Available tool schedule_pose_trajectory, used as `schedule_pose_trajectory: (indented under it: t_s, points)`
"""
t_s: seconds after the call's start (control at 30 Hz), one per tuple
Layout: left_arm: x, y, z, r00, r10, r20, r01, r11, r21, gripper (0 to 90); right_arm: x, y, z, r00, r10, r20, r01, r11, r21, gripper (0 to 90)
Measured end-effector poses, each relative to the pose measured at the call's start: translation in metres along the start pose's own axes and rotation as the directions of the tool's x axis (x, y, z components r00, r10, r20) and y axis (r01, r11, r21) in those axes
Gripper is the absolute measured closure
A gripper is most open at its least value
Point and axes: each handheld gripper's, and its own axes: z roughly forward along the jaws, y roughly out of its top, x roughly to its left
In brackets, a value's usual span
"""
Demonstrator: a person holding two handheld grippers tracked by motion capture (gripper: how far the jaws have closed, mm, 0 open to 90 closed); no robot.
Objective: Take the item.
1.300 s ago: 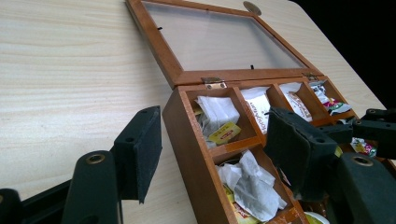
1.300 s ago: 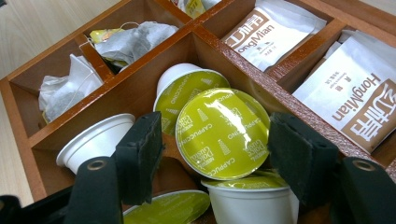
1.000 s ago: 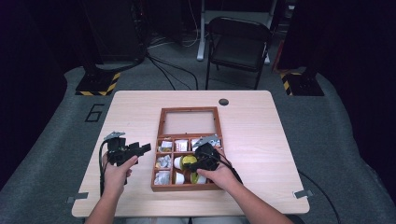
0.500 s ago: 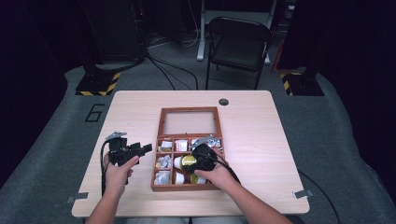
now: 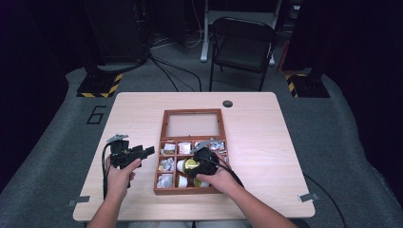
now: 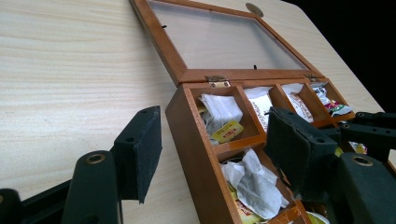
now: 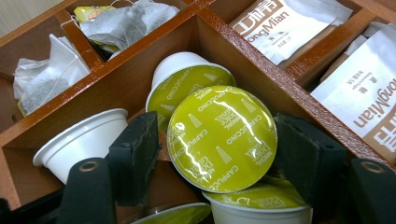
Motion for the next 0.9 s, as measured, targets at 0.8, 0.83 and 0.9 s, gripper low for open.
schedule_pose_trajectory:
  t_s: [0.8, 0.83, 0.9]
  points:
    - [0.002, 0.000, 0.000, 0.9999, -0.012, -0.004, 0.012, 0.9999, -0.009, 36.1, 0.000, 0.003, -0.011, 0.9979, 0.052, -0.040, -0.053, 0.998, -0.033, 37.5]
    - [0.002, 0.000, 0.000, 0.9999, -0.012, -0.004, 0.012, 0.9999, -0.010, 36.1, -0.002, 0.004, -0.012, 0.9984, 0.034, -0.045, -0.036, 0.998, -0.044, 37.5]
    - [0.002, 0.000, 0.000, 0.9999, -0.012, -0.004, 0.012, 0.9999, -0.011, 36.1, 0.000, 0.004, -0.015, 0.9974, 0.054, -0.048, -0.056, 0.998, -0.039, 37.4]
